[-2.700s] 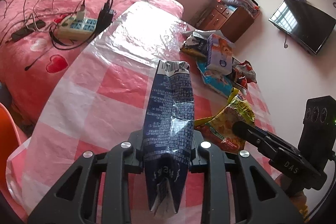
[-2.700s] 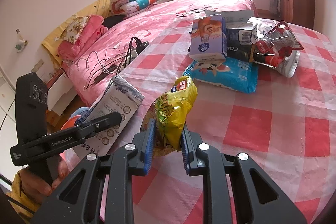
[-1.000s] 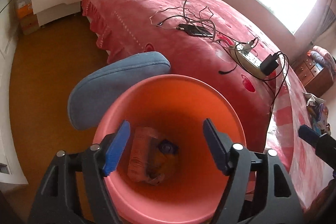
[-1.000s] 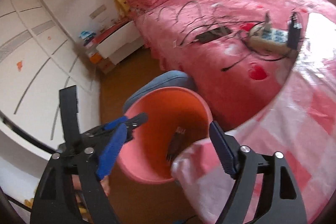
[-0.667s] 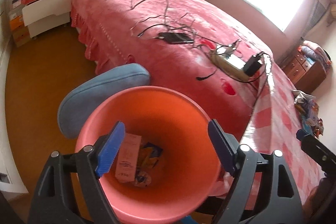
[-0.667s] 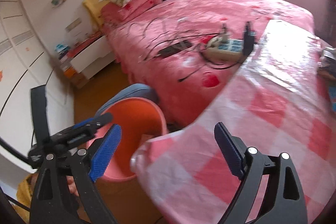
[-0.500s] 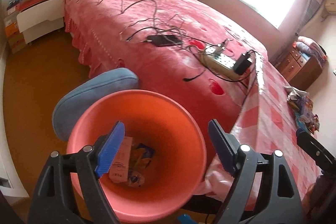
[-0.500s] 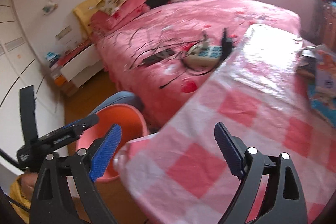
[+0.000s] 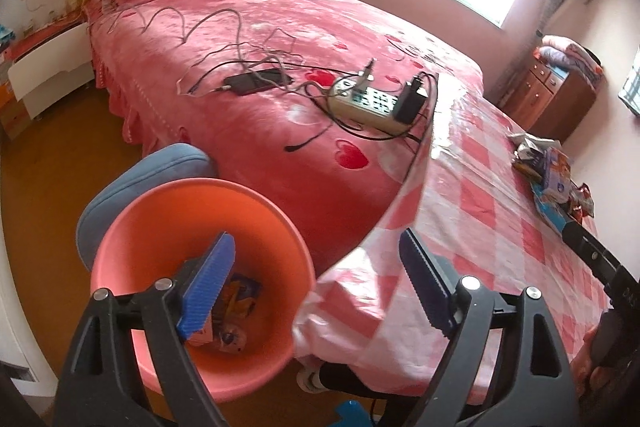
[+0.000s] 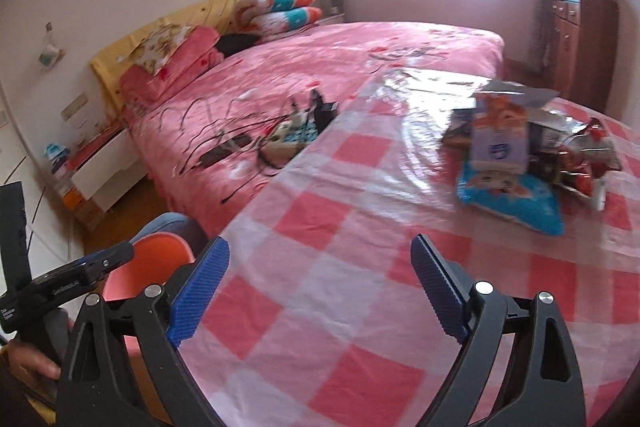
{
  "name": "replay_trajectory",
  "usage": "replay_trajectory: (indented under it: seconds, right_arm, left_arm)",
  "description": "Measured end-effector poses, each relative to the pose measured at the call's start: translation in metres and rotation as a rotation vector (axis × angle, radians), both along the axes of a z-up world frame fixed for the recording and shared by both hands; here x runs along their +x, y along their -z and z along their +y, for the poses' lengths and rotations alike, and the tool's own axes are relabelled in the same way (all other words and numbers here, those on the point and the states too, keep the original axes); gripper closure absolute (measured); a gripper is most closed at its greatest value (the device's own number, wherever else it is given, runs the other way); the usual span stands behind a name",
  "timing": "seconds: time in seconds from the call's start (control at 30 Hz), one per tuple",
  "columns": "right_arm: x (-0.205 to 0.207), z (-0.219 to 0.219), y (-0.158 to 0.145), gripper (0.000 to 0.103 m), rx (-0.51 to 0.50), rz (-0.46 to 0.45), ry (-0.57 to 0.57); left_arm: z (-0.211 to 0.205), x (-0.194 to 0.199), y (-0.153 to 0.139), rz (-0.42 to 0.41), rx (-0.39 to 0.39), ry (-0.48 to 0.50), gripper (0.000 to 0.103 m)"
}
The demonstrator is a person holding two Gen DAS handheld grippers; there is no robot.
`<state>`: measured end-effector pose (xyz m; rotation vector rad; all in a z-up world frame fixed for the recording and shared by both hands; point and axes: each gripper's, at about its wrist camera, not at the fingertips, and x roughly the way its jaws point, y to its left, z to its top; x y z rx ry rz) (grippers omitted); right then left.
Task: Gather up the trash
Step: 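Move both open tools back to the trash pile on the bed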
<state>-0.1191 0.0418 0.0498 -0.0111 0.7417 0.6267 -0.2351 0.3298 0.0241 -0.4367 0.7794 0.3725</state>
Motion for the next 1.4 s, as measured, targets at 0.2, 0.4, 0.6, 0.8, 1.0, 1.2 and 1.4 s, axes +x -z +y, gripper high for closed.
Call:
replay_trajectory:
  seconds: [0.2,0.4,0.6,0.8,1.0,1.2,1.4]
  right_arm:
    - [0.008,-0.028,0.003,0.012,0.002,-0.015,0.053]
    - [0.020,-0.055,0.008,0.012,0.009,-0.005,0.110]
    - [0.029,-0.080,0.013,0.009,0.016,0.005,0.170]
    - [0.037,-0.103,0.016,0.009,0.011,-0.001,0.220]
    - [0.044,-0.126,0.020,0.009,-0.002,-0.002,0.264]
    - [0.055,-0.161,0.024,0.009,0.031,0.038,0.324]
    - [0.068,-0.208,0.024,0.009,0.092,0.078,0.420]
  left_arm:
    - [-0.025,0.013,-0.003,0.018,0.014,0.041,0.017]
    - [-0.051,0.026,-0.007,0.031,0.032,0.091,0.017]
    - [-0.077,0.040,-0.011,0.044,0.047,0.141,0.016]
    - [-0.099,0.051,-0.014,0.052,0.064,0.183,0.016]
    - [-0.124,0.067,-0.018,0.061,0.080,0.225,0.016]
    - [-0.154,0.093,-0.034,0.026,0.087,0.277,0.016]
    - [-0.198,0.149,-0.071,-0.055,0.102,0.365,0.016]
